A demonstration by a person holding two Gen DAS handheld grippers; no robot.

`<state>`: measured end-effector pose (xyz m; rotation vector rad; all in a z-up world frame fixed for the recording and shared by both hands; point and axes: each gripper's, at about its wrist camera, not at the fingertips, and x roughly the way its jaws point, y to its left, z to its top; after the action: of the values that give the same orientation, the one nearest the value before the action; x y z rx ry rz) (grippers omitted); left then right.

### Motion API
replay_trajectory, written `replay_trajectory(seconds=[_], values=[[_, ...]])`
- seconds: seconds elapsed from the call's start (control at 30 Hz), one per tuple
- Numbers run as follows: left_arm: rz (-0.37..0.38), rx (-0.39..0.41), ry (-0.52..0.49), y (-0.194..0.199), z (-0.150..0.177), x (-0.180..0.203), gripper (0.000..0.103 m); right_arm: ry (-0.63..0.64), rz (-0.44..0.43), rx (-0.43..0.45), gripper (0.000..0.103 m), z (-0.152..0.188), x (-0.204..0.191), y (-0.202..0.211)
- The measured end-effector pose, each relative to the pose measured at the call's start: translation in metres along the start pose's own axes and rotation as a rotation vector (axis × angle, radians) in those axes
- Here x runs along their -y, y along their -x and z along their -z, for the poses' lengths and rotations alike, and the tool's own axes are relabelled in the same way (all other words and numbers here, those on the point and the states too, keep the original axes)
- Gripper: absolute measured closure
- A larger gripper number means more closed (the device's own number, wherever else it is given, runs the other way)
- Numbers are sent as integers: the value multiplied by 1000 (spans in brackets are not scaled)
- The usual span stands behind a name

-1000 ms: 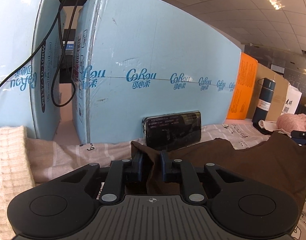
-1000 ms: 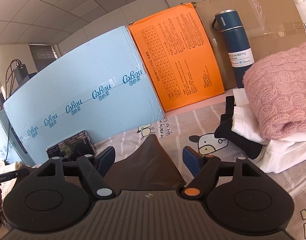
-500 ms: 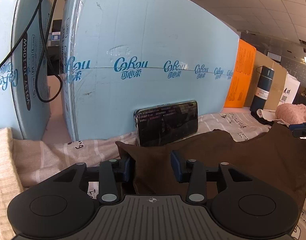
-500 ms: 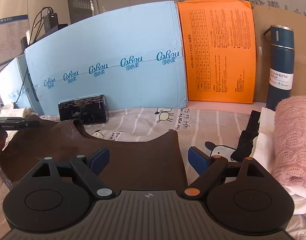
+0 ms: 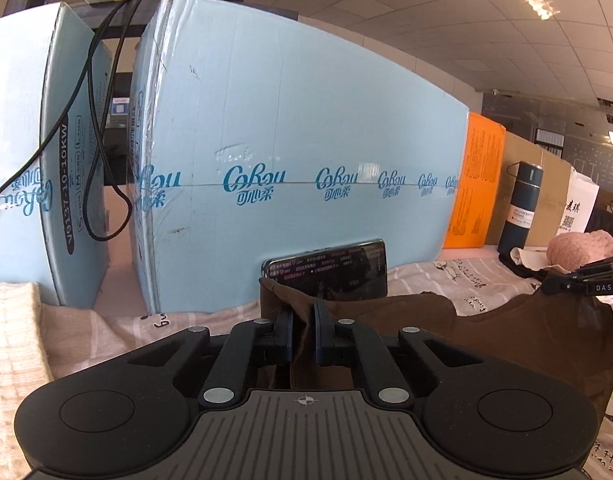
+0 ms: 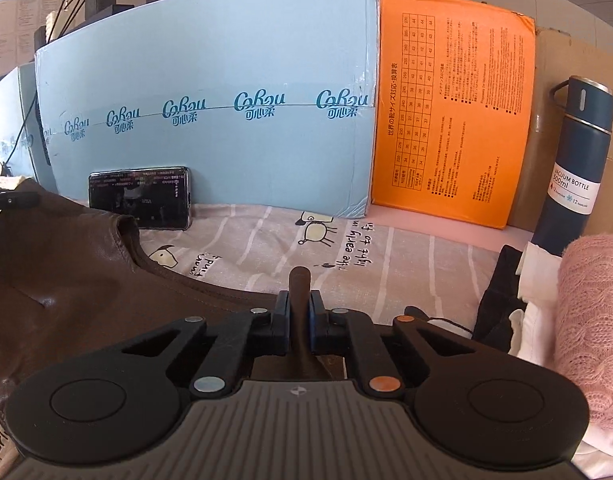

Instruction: Fold clothes

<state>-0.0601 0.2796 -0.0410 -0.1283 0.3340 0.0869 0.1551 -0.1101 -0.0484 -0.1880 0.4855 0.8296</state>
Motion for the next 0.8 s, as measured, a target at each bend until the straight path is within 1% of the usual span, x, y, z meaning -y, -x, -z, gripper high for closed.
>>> replay_trajectory(seconds=[0.1,0.2,0.3,0.37,0.5,0.57,0.63,0.67,0.73,0.77,0.8], values=[[39,82,-14,37,-3,13,96,-6,-26,87,97,1,-5,28],[60,167,-32,75,-3,27,96,-27,-47,175,97,5,-7,61],[91,256,-36,117,1,41,96,-50,-50,237,97,16,-9,92],[110,304,-29,143,10,49,96,-60,-49,271,97,28,-10,113],[188,385,-28,191,35,63,96,-91,-40,328,98,58,-14,153],[237,401,-2,216,50,69,96,-113,-32,350,98,74,-17,171],[282,371,22,230,60,72,95,-138,-28,364,97,90,-19,187],[289,344,30,234,64,74,95,-152,-25,368,97,97,-20,193],[298,286,43,242,72,76,92,-184,-18,374,93,110,-22,205],[303,257,49,245,76,78,92,-201,-10,374,89,115,-23,212],[310,231,62,248,80,79,92,-217,-2,374,83,120,-24,218]])
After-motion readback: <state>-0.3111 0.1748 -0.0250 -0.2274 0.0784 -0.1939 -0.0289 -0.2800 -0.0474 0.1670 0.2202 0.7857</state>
